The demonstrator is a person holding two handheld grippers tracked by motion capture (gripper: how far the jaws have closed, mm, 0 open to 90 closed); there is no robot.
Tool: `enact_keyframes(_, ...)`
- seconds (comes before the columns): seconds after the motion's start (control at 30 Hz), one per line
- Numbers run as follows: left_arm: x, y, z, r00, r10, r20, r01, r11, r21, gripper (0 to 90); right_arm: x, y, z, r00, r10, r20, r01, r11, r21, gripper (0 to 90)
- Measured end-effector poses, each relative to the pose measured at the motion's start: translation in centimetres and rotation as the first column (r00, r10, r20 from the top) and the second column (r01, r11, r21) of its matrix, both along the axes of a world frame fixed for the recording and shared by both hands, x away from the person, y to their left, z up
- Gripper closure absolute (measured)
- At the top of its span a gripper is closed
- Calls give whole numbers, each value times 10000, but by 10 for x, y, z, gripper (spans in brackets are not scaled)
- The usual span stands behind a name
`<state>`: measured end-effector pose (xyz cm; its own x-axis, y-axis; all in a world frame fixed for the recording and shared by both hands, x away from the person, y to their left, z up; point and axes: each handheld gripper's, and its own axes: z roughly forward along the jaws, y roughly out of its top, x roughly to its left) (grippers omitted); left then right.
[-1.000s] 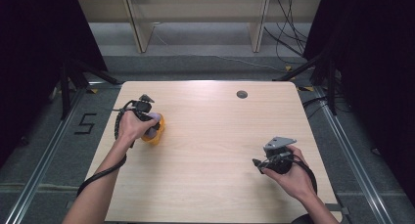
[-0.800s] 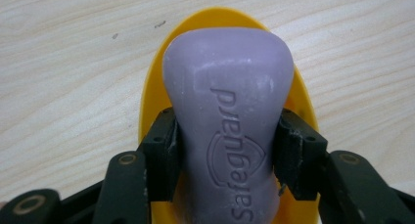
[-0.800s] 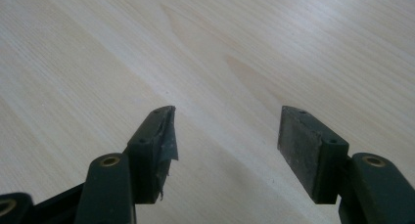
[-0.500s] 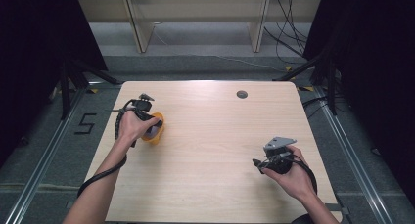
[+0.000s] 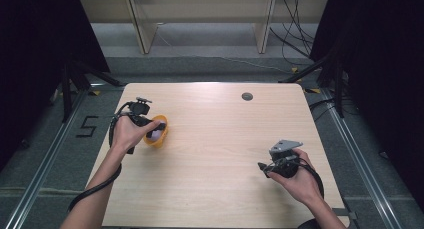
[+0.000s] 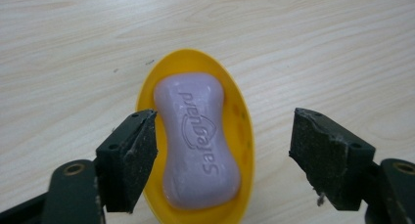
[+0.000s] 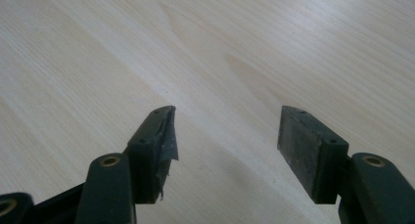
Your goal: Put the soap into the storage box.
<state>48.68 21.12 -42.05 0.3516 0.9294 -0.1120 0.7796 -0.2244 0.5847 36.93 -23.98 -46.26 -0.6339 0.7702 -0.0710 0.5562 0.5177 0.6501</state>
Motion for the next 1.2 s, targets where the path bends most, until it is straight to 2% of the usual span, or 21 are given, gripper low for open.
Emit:
enact_keyframes(0.17,-12,2,3,9994,-218,264,223,9996,-170,227,0,1,0,10000,-67,-51,67,10000,59,396)
enact_keyframes(0.27,-23,3,7,9976,-280,628,308,9985,-449,224,0,0,0,10000,-22,-9,22,10000,5,395)
enact_keyframes(0.3,-27,2,7,9960,-211,864,257,9983,-526,222,0,0,0,10000,-28,-11,28,10000,7,395)
enact_keyframes(0.4,-34,4,8,9962,-333,801,384,9973,-632,220,0,0,0,10000,-36,-16,36,10000,13,395)
enact_keyframes(0.43,-38,4,7,9953,-340,907,398,9972,-637,217,0,1,0,9999,-82,-62,82,9999,67,395)
enact_keyframes(0.47,-46,4,5,9953,-544,807,583,9972,-473,216,0,0,0,10000,-23,-11,23,10000,6,395)
enact_keyframes(0.5,-46,4,5,9953,-544,807,583,9972,-473,216,0,0,0,10000,-23,-15,23,10000,9,395)
enact_keyframes(0.53,-54,5,2,9934,-605,974,653,9968,-469,216,0,0,0,10000,-21,-10,21,10000,7,396)
enact_keyframes(0.6,-58,6,1,9938,-611,930,657,9967,-481,216,0,0,0,10000,-14,-15,14,10000,13,395)
enact_keyframes(0.63,-66,9,-2,9935,-716,889,751,9965,-368,219,-1,1,-1,9998,-78,-203,82,9998,197,395)
enact_keyframes(0.67,-66,9,-2,9935,-716,889,751,9965,-368,221,0,1,-1,9998,5,-184,-2,9999,148,395)
enact_keyframes(0.73,-77,12,-8,9926,-757,953,786,9965,-272,225,1,0,0,9999,135,-16,-135,9999,-38,395)
enact_keyframes(0.77,-77,12,-8,9926,-757,953,786,9965,-272,227,1,0,0,9999,125,-32,-125,9999,-24,395)
enact_keyframes(0.93,-97,20,-23,9896,-815,1183,837,9964,-140,233,1,0,0,10000,83,-53,-83,10000,1,395)
enact_keyframes(0.97,-97,20,-23,9896,-815,1183,837,9964,-140,235,1,0,0,10000,72,-55,-72,10000,6,395)
enact_keyframes(1.2,-120,28,-48,9886,-736,1310,786,9963,-336,245,0,0,0,10000,78,-13,-78,10000,-22,395)
